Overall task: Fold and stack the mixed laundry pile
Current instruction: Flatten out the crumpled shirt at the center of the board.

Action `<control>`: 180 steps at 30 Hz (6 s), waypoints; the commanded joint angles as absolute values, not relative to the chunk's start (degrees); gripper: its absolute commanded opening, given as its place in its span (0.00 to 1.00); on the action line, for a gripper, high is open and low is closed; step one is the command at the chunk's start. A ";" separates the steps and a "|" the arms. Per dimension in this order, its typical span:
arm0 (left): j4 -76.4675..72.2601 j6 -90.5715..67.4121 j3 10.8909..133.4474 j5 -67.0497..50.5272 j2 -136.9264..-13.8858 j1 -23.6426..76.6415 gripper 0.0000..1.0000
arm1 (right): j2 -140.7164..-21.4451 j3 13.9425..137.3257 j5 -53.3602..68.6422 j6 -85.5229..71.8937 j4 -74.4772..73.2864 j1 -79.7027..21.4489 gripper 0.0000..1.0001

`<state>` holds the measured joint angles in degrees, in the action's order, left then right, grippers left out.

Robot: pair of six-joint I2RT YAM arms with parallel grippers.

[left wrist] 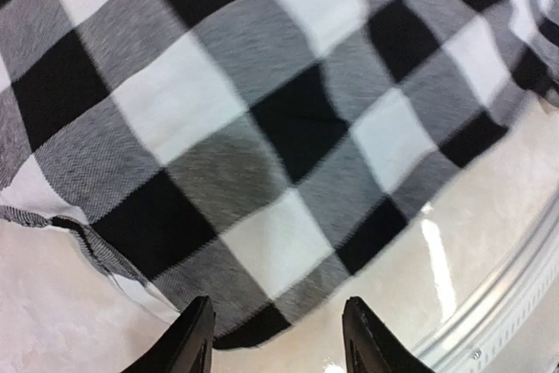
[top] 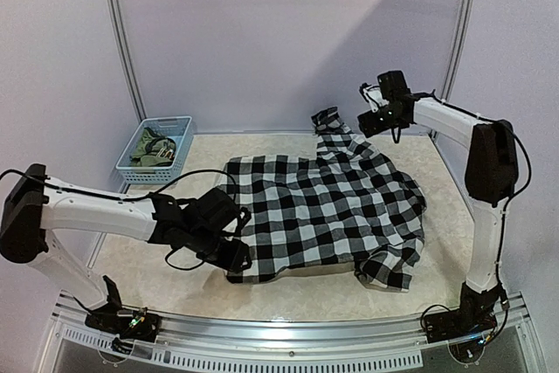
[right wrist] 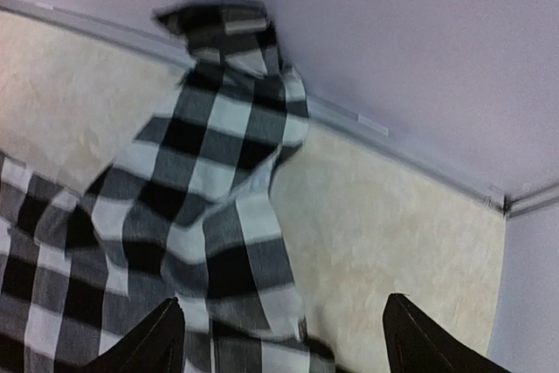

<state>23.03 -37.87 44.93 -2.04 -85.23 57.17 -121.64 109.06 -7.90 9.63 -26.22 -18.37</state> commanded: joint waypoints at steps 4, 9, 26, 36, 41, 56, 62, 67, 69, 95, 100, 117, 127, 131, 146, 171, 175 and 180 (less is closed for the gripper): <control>35.38 -23.75 52.20 3.98 -82.16 67.10 0.58 | -99.69 89.63 3.11 11.45 -39.74 -12.86 0.76; 43.88 -15.87 57.96 10.65 -87.73 71.71 0.59 | -91.53 74.09 5.25 16.62 -42.74 -7.99 0.77; 51.38 -9.70 63.28 23.90 -103.35 73.92 0.55 | -104.15 71.48 14.75 14.54 -44.84 4.50 0.86; 51.34 -8.94 62.88 23.44 -106.52 74.09 0.49 | -113.07 74.24 18.13 11.44 -43.63 5.79 0.79; 51.37 -8.66 63.71 23.05 -109.57 74.16 0.19 | -113.05 73.70 18.50 12.32 -42.94 7.29 0.44; 66.36 -13.68 72.85 25.77 -94.79 75.98 0.00 | -89.53 65.84 9.27 13.71 -53.51 7.40 0.23; 70.71 -14.94 72.76 22.47 -96.62 76.43 0.00 | -90.11 63.67 16.69 15.33 -58.86 9.25 0.58; 70.23 -15.97 69.79 21.21 -96.79 76.97 0.00 | -89.85 64.66 16.95 18.89 -57.36 12.55 0.60; 70.06 -16.16 69.26 21.29 -96.58 76.91 0.00 | -91.60 65.46 17.10 21.10 -56.36 12.58 0.57; 68.83 -17.32 67.11 22.06 -101.46 76.90 0.00 | -114.99 72.16 29.55 22.25 -55.83 12.96 0.46; 68.82 -17.64 66.97 21.90 -100.86 76.90 0.00 | -115.11 73.72 35.89 24.73 -59.45 15.94 0.46; 69.28 -18.03 67.06 21.53 -100.77 76.90 0.00 | -120.65 74.08 41.46 28.24 -59.99 19.83 0.35; 69.42 -18.62 67.06 21.67 -101.01 76.90 0.00 | -117.36 70.61 33.03 25.54 -56.63 19.87 0.43; 69.46 -18.85 67.06 21.88 -101.11 76.90 0.00 | -116.86 70.21 30.96 23.29 -55.82 19.31 0.47; 68.05 -17.59 67.27 23.95 -102.33 76.73 0.00 | -106.53 70.03 20.67 18.55 -54.50 16.84 0.00; 59.35 -16.33 78.20 23.26 -91.65 63.68 0.62 | -89.84 75.12 15.97 21.54 -56.44 16.28 0.46; 49.23 -21.25 79.11 24.90 -91.16 49.94 0.68 | -94.10 78.95 19.89 20.59 -53.55 15.20 0.45; 38.81 -24.31 83.80 22.16 -97.60 40.34 0.73 | -101.84 84.23 21.50 17.85 -49.72 14.36 0.44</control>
